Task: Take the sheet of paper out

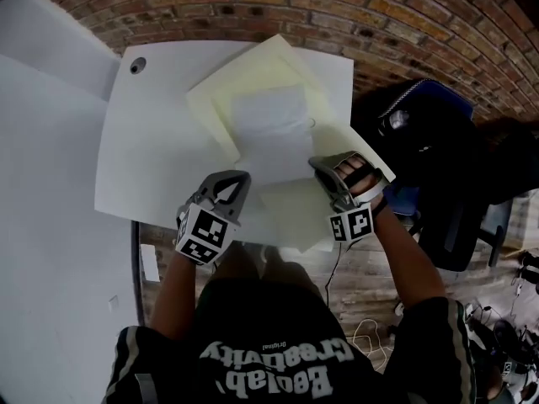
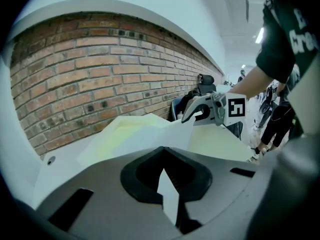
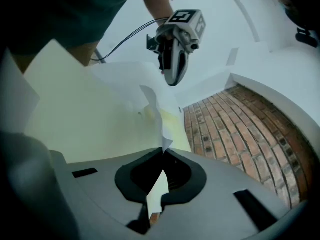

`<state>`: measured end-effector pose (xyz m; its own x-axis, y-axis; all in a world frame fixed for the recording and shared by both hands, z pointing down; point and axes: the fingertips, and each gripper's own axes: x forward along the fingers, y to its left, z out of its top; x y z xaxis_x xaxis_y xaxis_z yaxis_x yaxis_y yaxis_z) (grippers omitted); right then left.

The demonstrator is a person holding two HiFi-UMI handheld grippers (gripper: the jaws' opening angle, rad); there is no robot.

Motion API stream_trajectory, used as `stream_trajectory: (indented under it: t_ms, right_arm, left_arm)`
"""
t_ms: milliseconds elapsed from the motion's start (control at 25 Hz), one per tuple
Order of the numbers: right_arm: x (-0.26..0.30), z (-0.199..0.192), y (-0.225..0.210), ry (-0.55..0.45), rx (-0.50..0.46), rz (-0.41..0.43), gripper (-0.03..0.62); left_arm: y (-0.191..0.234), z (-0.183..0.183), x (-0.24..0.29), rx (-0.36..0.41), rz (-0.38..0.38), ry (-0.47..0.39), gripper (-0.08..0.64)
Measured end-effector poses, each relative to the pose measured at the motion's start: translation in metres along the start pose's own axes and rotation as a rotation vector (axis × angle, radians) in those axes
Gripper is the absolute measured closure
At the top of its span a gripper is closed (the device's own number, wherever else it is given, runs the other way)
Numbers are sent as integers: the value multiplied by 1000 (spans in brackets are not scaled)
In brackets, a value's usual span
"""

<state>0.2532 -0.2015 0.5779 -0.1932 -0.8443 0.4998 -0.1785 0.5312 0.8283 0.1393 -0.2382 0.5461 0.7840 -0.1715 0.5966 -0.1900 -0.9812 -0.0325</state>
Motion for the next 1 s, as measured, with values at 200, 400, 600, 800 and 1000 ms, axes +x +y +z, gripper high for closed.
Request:
stream_trajectory:
  t_ms: [200, 400, 600, 800, 1000]
  right_arm:
    - [-33, 21, -29, -5, 174, -98, 598]
    - [-61, 45, -50, -32, 363, -170, 598]
    - [-83, 55, -67, -30, 504, -254, 598]
    - [-111, 63, -92, -3, 654, -374, 598]
    - [-135, 78, -115, 32, 772, -496, 598]
  left_arm:
    - [-12, 23, -15, 43, 38, -55, 560]
    - [-20, 50, -37, 53, 81, -125, 560]
    - [-18, 77, -62, 52, 127, -211, 560]
    - [-14, 93, -92, 51, 153, -288, 560]
    - [-10, 99, -120, 48, 148, -355, 560]
